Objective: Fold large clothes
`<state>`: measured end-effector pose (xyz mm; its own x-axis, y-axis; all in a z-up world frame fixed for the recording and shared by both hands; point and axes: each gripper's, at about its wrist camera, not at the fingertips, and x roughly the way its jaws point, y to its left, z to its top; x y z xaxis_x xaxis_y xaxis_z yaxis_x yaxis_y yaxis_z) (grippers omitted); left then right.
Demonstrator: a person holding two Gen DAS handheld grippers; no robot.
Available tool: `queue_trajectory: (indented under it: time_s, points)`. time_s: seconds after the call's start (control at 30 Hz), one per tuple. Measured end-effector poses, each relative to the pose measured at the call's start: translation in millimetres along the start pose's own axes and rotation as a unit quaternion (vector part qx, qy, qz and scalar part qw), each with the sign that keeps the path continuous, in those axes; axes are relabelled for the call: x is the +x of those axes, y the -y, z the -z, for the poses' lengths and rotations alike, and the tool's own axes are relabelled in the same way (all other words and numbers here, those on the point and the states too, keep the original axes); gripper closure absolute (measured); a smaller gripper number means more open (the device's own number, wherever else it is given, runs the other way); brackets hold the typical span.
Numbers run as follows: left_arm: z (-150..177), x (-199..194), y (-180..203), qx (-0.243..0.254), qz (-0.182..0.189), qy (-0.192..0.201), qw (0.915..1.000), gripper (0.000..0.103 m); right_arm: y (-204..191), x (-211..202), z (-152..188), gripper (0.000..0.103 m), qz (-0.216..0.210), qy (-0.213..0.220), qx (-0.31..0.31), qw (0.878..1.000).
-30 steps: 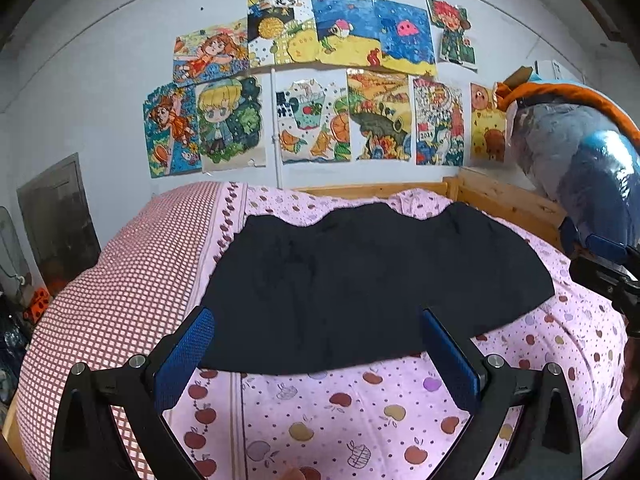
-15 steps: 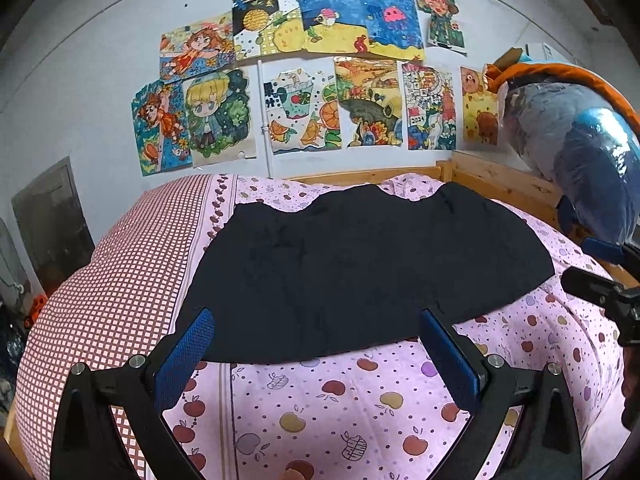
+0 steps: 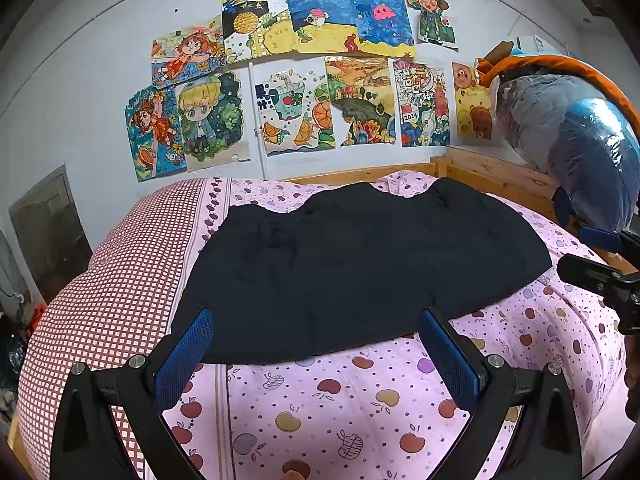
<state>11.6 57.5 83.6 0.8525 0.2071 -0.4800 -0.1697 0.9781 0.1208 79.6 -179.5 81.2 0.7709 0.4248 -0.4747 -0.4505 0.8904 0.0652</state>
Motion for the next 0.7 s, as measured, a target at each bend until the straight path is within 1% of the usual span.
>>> queue_trajectory:
  time_s: [0.7]
  points:
    - [1.2,0.7,2.4,0.003,0.004,-0.002,1.0,0.0,0.4,0.6,-1.0,0.004,-0.001,-0.002,0.001,1.0]
